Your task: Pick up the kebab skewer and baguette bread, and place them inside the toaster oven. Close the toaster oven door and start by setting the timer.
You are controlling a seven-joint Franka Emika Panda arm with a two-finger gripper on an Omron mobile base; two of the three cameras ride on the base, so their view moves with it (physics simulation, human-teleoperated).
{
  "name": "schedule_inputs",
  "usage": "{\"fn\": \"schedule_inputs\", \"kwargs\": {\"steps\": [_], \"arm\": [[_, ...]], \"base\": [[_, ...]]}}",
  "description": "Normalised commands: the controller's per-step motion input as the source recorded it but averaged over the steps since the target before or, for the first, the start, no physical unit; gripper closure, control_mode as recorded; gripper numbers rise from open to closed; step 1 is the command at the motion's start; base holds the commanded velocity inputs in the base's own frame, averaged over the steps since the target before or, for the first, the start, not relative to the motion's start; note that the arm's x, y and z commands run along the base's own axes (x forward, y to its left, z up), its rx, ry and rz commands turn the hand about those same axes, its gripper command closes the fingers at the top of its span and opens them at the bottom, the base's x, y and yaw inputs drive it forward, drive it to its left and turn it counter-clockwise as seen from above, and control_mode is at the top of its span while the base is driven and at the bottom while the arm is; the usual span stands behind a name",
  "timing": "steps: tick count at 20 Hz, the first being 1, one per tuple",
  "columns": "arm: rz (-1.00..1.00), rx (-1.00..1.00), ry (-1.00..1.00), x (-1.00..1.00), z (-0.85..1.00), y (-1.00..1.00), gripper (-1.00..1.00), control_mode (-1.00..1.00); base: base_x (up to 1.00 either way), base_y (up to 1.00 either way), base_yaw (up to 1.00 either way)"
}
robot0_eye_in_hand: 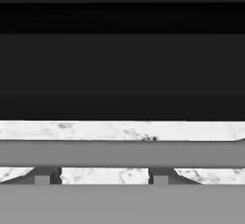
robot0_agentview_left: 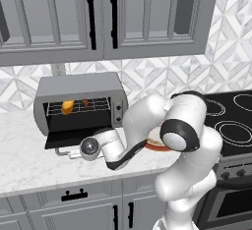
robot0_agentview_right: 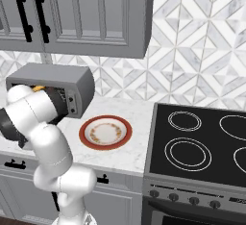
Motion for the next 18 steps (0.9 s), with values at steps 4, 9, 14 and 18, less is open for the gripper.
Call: {"fn": "schedule_inputs", "kwargs": {"steps": [4,9,14,18], "arm": [[0.0,0.0,0.0,0.54,0.82,-0.28,-1.0,-1.0],[0.0,0.0,0.0,0.51,0.69,-0.2,-1.0,-1.0],[0.0,0.0,0.01,0.49,0.62,-0.17,-1.0,-1.0],[0.0,0.0,0.02,0.52,0.55,-0.2,-1.0,-1.0]], "base": [[0.0,0.0,0.0],[0.0,0.0,0.0],[0.0,0.0,0.0],[0.0,0.0,0.0]]}}
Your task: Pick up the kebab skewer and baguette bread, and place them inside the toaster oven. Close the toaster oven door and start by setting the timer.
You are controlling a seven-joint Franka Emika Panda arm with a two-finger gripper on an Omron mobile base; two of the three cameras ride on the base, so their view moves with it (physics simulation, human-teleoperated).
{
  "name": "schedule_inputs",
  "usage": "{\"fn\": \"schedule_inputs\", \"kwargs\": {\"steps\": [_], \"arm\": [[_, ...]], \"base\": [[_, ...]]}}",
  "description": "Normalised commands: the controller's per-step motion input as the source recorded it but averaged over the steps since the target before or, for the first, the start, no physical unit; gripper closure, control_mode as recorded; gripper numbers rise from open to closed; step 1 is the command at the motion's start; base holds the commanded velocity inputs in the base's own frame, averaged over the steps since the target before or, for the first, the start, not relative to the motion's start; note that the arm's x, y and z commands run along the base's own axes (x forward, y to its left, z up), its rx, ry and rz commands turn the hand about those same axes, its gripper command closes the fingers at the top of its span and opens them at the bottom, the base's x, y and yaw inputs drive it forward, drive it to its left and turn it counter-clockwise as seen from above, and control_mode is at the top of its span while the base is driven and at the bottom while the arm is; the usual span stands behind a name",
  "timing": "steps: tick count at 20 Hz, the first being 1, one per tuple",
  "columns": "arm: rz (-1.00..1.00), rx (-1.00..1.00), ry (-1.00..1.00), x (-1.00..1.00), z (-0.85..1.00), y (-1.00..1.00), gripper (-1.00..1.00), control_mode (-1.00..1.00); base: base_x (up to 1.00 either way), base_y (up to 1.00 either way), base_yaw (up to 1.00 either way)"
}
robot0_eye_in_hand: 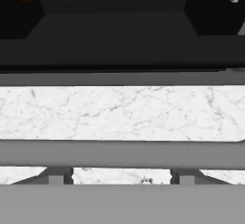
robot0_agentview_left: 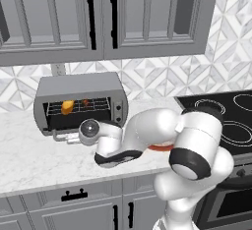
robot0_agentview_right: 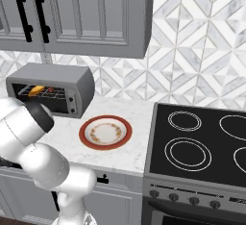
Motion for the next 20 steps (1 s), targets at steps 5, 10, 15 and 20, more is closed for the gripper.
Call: {"fn": "schedule_inputs", "kwargs": {"steps": [5,10,15,20], "arm": [[0.0,0.0,0.0,0.58,0.34,-0.16,-1.0,-1.0],[0.0,0.0,0.0,0.62,0.16,-0.17,-1.0,-1.0],[0.0,0.0,0.0,0.52,0.27,-0.15,-1.0,-1.0],[0.0,0.0,0.0,0.35,0.12,-0.16,-1.0,-1.0]], "base": [[0.0,0.0,0.0],[0.0,0.0,0.0],[0.0,0.0,0.0],[0.0,0.0,0.0]]}}
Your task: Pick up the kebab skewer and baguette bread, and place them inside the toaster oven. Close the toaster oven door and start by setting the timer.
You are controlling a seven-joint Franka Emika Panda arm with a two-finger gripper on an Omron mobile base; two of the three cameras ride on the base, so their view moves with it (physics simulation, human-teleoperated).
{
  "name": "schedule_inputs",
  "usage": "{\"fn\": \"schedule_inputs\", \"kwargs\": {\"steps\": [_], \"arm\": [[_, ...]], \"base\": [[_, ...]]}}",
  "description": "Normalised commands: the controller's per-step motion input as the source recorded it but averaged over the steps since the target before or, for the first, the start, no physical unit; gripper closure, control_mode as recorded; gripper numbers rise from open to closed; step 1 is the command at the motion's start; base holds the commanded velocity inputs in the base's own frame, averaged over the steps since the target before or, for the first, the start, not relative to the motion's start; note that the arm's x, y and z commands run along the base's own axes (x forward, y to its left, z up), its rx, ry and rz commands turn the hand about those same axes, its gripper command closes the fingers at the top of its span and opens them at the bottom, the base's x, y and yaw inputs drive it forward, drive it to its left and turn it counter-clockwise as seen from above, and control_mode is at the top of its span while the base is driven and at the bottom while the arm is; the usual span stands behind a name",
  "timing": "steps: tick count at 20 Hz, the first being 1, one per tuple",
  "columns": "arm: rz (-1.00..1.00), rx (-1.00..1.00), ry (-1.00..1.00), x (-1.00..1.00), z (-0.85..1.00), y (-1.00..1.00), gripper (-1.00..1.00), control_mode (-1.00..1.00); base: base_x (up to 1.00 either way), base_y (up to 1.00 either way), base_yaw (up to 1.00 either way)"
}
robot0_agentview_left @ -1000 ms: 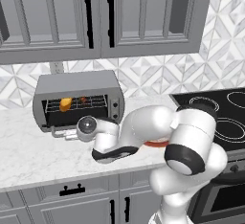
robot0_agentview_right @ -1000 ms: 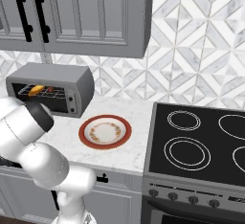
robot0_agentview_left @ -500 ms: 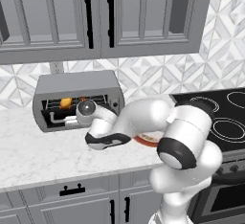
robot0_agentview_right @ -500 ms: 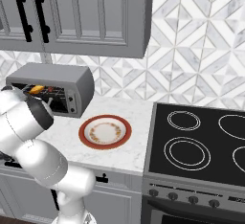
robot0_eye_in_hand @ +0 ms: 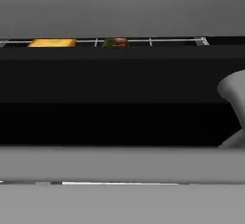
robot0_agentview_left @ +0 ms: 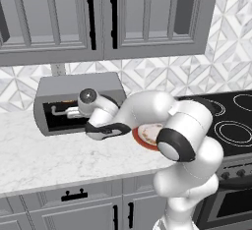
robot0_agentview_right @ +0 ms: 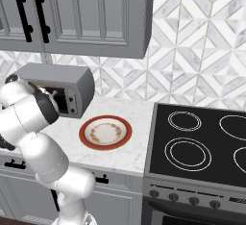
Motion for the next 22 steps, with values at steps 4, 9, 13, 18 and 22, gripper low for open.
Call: {"fn": "schedule_inputs", "kwargs": {"steps": [4,9,13,18,22], "arm": [[0.0,-0.01,0.0,0.43,0.0,-0.14,-1.0,-1.0],[0.0,-0.02,0.01,0.57,0.0,-0.11,-1.0,-1.0],[0.0,-0.01,0.0,0.18,0.0,-0.03,-1.0,-1.0],[0.0,0.0,0.0,-0.01,0.0,-0.02,-1.0,-1.0],[0.0,0.0,0.0,-0.11,0.0,-0.05,-1.0,-1.0]], "base": [[0.0,0.0,0.0],[0.0,0.0,0.0],[0.0,0.0,0.0],[0.0,0.0,0.0],[0.0,0.0,0.0]]}}
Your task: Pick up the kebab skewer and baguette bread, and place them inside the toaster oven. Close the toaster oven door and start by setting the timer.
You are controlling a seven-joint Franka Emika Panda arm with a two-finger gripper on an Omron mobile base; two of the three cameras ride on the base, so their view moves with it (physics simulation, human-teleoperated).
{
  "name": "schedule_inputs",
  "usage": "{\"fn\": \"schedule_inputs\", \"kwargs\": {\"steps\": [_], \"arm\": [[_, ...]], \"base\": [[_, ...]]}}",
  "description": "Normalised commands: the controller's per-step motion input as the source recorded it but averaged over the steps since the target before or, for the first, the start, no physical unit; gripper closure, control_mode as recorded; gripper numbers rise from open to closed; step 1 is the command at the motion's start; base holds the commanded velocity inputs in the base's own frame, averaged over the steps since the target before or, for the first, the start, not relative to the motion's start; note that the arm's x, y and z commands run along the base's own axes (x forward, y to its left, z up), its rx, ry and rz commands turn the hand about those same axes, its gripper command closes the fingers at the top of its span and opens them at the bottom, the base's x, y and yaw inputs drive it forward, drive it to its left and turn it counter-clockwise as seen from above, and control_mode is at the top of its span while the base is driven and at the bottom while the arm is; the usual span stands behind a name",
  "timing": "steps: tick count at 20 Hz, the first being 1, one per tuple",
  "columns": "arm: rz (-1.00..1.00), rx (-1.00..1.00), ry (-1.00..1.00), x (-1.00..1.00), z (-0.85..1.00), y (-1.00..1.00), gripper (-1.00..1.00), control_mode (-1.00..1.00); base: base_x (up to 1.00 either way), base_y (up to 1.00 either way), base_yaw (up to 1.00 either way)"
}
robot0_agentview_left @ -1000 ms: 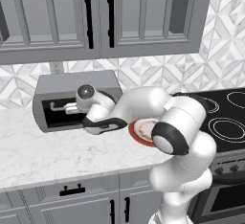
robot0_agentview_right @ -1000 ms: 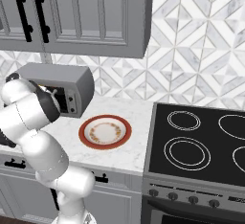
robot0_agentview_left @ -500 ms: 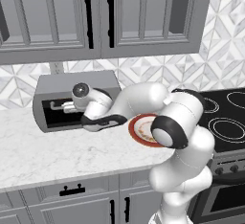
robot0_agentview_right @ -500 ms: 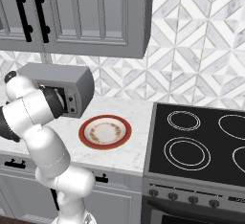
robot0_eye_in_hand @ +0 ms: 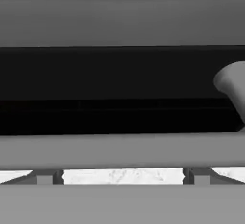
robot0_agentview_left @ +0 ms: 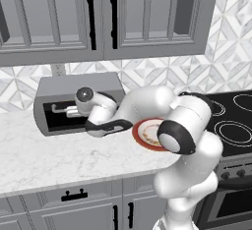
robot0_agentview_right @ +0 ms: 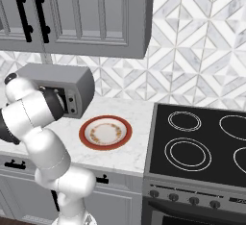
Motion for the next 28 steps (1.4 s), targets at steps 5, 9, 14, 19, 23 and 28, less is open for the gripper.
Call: {"fn": "schedule_inputs", "kwargs": {"steps": [5,9,14,19,23,28], "arm": [[0.0,0.0,0.0,-0.31,0.0,-0.08,-1.0,-1.0],[0.0,0.0,0.0,-0.35,0.0,-0.08,-1.0,-1.0],[0.0,0.0,0.0,-0.55,0.0,-0.09,-1.0,-1.0],[0.0,0.0,0.0,-0.56,0.0,-0.17,-1.0,-1.0],[0.0,0.0,0.0,-0.46,0.0,-0.03,-1.0,-1.0],[0.0,-0.01,0.0,-0.18,0.0,-0.1,-1.0,-1.0]], "base": [[0.0,0.0,0.0],[0.0,0.0,0.0],[0.0,0.0,0.0],[0.0,0.0,0.0],[0.0,0.0,0.0],[0.0,0.0,0.0]]}}
